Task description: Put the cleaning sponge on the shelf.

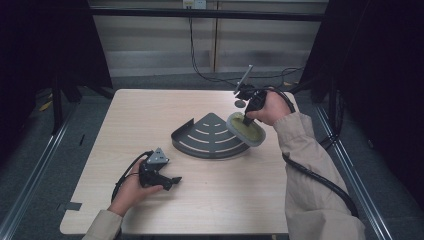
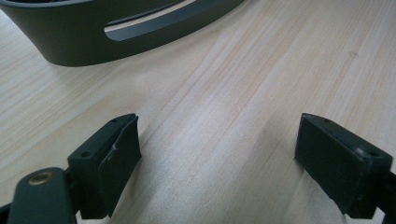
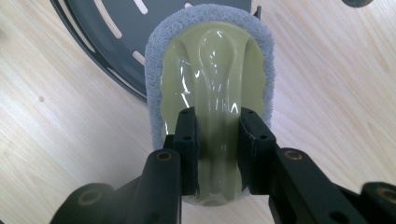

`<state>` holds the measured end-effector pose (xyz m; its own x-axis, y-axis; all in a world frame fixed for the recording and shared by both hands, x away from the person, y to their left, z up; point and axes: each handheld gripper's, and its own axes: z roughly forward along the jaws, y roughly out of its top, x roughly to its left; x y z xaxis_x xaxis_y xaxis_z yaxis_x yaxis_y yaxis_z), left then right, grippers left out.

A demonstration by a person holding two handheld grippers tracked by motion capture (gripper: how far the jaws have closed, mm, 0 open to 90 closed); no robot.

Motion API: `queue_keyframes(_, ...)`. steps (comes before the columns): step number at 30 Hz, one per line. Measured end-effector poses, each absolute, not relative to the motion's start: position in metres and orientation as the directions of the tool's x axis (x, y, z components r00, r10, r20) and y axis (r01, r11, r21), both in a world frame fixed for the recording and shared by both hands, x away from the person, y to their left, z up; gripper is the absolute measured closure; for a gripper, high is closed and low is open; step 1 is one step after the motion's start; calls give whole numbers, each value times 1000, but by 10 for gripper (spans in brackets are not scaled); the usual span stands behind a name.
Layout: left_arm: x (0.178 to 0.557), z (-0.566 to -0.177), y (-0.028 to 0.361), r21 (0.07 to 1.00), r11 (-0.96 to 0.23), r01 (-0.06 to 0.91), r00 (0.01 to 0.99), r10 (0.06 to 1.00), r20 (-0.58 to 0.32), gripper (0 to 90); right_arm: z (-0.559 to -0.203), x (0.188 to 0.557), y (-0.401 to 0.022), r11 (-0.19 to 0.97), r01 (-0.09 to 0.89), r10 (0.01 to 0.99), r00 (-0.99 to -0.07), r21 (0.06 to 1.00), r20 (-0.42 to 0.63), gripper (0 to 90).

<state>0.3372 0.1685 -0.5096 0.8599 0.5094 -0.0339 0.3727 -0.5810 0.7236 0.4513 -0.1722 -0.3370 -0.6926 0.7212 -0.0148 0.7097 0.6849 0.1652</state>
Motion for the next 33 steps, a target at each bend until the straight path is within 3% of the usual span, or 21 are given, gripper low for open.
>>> queue_keyframes(33,337,-510,168,725,-580,373,859,510,-34,136,-356,480,-147,713,684,695,-718,155,-26,715)
